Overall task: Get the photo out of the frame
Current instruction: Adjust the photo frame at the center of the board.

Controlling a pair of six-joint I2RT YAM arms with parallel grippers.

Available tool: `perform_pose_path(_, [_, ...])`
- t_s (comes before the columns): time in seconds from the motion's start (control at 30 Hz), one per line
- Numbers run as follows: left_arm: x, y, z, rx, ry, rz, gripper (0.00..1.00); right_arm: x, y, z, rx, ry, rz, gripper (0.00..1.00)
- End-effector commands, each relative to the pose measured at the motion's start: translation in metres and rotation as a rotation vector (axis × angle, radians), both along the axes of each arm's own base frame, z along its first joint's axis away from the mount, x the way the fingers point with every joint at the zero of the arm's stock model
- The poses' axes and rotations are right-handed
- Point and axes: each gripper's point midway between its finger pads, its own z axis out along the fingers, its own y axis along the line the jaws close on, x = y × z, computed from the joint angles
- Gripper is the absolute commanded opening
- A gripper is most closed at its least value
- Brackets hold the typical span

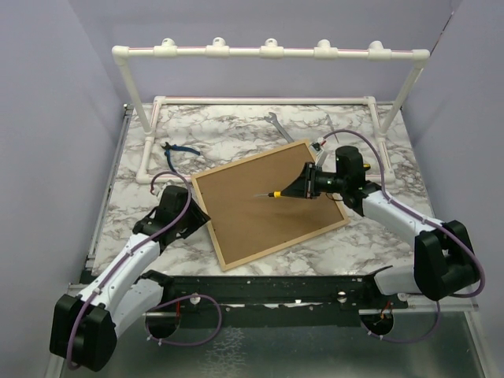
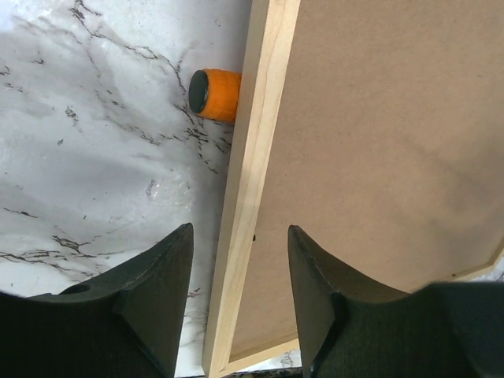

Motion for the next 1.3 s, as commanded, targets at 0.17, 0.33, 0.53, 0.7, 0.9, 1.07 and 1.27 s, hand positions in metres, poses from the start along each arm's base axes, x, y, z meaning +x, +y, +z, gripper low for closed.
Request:
perform_pose_path(0.17, [0.004,-0.005,-0.020,0.044,0.024,-0.014,0.47,0.000,0.001,0.008,0.027,-0.034,0.041,0.01])
perform_pose_path(0.33, [0.013,-0.015,-0.020,0.079,-0.004,-0.042,0.43,-0.001,0.000,0.008,0.018,-0.034,0.057,0.01])
perform_pose_path(0.53, [0.021,-0.028,-0.027,0.127,0.019,-0.089,0.33,-0.005,-0.003,0.010,0.007,-0.040,0.061,0.00])
perform_pose_path(0.7, [0.032,-0.035,-0.022,0.181,-0.004,-0.114,0.09,-0.008,-0.006,0.013,0.000,-0.044,0.058,0.01])
perform_pose_path(0.9, [0.054,-0.047,0.010,0.202,-0.086,-0.142,0.04,-0.007,-0.015,0.010,-0.045,-0.049,0.014,0.01])
perform_pose_path(1.07, [0.073,-0.072,0.026,0.210,-0.119,-0.214,0.03,-0.003,-0.023,0.012,-0.070,-0.063,-0.040,0.00])
perform_pose_path(1.27, [0.092,-0.102,0.033,0.238,-0.146,-0.319,0.01,0.004,-0.035,0.013,-0.126,-0.081,-0.117,0.01])
